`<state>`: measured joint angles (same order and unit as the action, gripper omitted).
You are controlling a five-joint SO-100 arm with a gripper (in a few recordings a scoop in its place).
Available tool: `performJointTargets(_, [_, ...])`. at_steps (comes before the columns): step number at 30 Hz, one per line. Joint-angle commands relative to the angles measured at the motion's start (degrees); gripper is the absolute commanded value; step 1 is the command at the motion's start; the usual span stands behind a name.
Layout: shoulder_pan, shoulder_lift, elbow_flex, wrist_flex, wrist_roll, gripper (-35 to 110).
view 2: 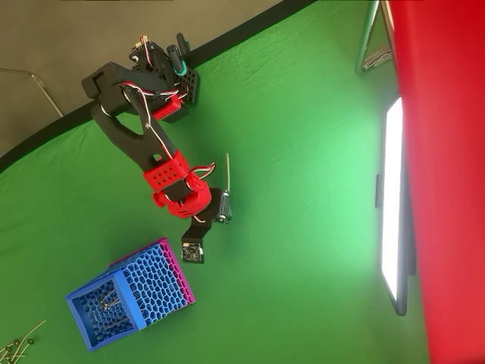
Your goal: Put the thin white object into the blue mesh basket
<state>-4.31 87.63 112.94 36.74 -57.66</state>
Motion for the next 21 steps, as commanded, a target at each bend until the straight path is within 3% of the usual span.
performJointTargets(1, [0.88,5.45,-2.29,-9.23,2.2,1])
performJointTargets(6, [4.39,10.02,-3.69,-19.86,-0.79,1])
performJointTargets(21, [17.31,11.95,-5.01,-63.46,-27.86,1])
